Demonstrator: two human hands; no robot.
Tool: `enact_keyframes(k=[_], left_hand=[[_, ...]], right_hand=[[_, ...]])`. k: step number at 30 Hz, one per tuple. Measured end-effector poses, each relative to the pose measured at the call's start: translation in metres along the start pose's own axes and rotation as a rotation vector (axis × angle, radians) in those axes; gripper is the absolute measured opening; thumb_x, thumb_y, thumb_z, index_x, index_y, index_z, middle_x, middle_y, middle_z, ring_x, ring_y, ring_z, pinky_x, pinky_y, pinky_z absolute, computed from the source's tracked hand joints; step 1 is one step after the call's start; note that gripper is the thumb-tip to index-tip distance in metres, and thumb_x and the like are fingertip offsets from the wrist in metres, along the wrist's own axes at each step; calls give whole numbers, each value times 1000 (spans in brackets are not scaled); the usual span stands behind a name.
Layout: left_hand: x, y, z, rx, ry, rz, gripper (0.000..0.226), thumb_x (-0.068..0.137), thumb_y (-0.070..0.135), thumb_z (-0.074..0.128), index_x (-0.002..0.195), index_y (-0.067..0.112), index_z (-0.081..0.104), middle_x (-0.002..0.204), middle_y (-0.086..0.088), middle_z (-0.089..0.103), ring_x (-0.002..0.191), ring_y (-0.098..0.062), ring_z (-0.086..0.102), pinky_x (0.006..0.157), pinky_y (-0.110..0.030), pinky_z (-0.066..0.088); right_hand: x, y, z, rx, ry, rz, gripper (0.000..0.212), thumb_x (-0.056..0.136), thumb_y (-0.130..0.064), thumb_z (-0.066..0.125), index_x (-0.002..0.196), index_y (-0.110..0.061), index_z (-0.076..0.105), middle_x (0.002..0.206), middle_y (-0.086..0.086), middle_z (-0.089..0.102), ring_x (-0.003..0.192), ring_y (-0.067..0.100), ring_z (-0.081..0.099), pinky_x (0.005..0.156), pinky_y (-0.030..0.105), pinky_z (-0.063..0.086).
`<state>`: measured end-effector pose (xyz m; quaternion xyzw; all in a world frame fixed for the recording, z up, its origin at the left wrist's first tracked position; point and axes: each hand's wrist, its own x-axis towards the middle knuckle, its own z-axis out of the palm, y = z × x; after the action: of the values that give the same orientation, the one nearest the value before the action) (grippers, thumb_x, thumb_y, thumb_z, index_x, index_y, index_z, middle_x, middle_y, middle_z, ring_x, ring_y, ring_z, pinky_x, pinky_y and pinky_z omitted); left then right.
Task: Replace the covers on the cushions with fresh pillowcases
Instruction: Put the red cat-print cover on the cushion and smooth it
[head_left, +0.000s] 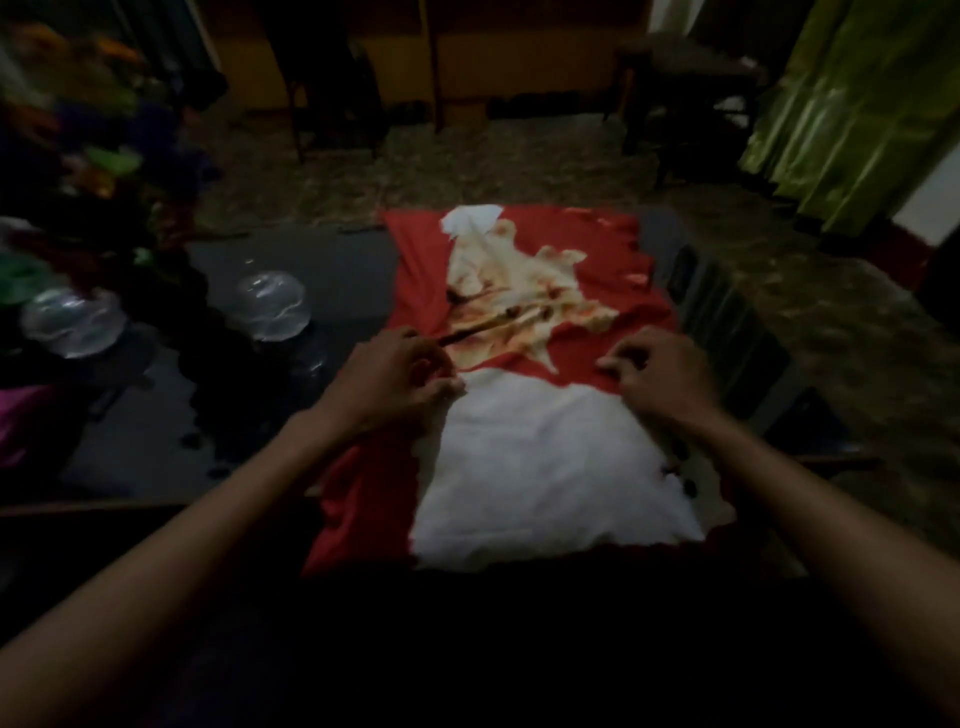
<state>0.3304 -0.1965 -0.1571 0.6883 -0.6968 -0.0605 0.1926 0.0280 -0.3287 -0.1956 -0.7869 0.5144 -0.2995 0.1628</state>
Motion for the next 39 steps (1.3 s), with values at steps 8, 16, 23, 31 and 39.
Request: enact_keyframes(k=[8, 16, 23, 31, 39], left_hand=[[-30, -25, -4, -34, -72, -221, 21, 71, 35, 89, 83, 21, 79, 80, 0, 75, 77, -13, 71, 65, -25, 49], [-10, -21, 2, -133, 210, -262, 13, 78, 34, 79, 80, 23, 73, 77, 0, 74, 74, -18, 70, 67, -36, 57], [-36, -32, 1, -261, 168, -220, 18, 81, 41, 80, 90, 25, 76, 85, 14, 73, 77, 4, 66, 71, -15, 49], [-39, -34, 6, -218, 266, -376, 6, 79, 33, 80, 82, 28, 79, 79, 11, 75, 72, 1, 68, 71, -28, 57], [19, -22, 8, -353, 254, -412, 13, 86, 32, 69, 95, 27, 78, 87, 13, 76, 81, 0, 69, 82, -28, 58]], right_hand=[[-9, -76, 24, 133, -183, -300, 32, 80, -53, 79, 100, -28, 77, 97, -9, 68, 87, 8, 62, 77, 30, 51], [-15, -99, 54, 172, -183, -221, 11, 83, -36, 81, 75, -33, 75, 78, -16, 66, 80, 9, 60, 70, 34, 49], [15, -100, 44, 164, -120, 0, 29, 83, -30, 80, 59, -38, 66, 69, -20, 66, 69, -1, 61, 64, 24, 48], [19, -107, 56, 273, -34, 59, 17, 78, -50, 75, 83, -34, 74, 78, -17, 72, 73, 2, 69, 68, 38, 62], [29, -103, 62, 72, 10, 112, 24, 85, -31, 74, 62, -27, 69, 65, -14, 66, 63, 5, 62, 61, 31, 54]])
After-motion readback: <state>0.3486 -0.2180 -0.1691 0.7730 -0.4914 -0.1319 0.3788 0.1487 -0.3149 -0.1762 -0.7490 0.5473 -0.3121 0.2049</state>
